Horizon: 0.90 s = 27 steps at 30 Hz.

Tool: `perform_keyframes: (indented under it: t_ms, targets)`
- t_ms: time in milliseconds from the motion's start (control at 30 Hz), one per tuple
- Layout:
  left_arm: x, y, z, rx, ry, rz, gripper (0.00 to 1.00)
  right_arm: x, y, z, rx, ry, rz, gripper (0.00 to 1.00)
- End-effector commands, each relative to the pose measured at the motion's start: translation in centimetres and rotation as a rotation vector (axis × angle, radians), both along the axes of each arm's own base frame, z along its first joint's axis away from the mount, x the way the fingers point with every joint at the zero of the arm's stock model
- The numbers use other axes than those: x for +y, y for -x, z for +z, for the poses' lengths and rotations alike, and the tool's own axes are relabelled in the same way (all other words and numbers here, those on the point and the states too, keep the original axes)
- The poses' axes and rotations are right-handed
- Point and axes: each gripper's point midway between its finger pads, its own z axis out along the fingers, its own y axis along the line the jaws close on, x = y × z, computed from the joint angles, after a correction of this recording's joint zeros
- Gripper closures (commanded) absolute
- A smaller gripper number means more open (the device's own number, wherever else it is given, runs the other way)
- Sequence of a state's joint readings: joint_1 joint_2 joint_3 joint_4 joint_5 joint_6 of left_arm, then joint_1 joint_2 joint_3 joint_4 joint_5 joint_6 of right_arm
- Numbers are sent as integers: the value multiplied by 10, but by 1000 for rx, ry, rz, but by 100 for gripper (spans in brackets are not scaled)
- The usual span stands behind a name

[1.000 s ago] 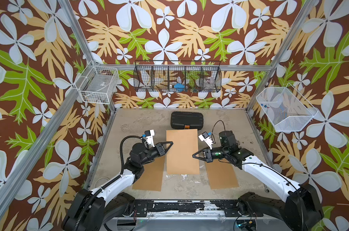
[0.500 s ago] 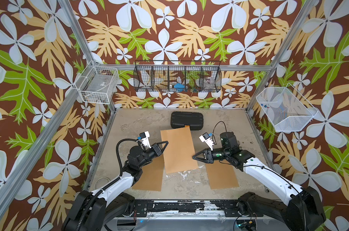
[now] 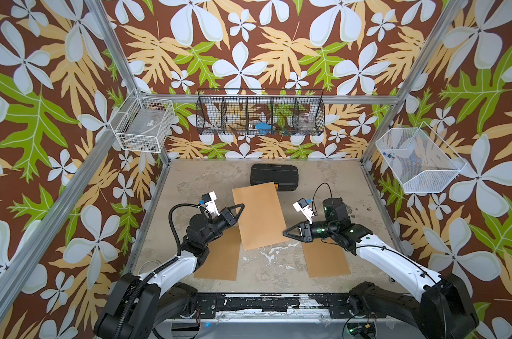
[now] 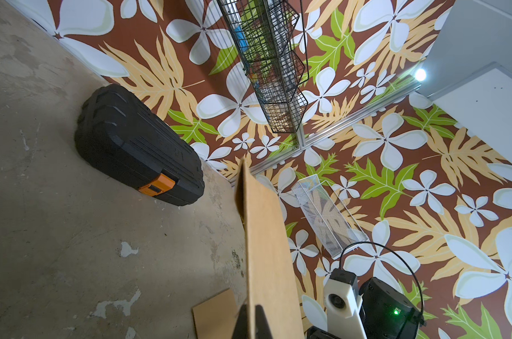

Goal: Open the file bag
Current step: Pick up the file bag from the center of the board.

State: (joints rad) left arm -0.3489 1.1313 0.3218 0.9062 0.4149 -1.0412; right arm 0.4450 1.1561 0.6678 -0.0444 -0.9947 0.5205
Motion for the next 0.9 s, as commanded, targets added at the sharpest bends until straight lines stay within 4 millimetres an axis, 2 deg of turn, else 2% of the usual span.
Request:
perform_keyframes:
  t_ms: [0, 233, 367, 533, 667, 767, 867]
  targets:
    - [4, -3, 5, -31, 6, 27, 100, 4, -4, 10, -26, -39, 4, 81]
    - [3, -3, -7, -2, 18, 23, 100, 5, -6, 13, -27, -54, -11, 85]
    - [3, -2, -11, 8, 20, 20, 99, 4, -7, 15, -31, -58, -16, 91]
    - [3, -5, -14, 23, 9, 25, 71, 0, -10, 15, -64, -9, -36, 96]
    - [6, -13, -27, 78, -70, 58, 47, -6, -14, 16, -113, 61, -61, 96]
    - [11, -19, -36, 119, -151, 95, 36, -13, -20, 14, -136, 126, -99, 96]
    - [17, -25, -41, 153, -233, 127, 31, -20, -24, 11, -150, 182, -132, 97]
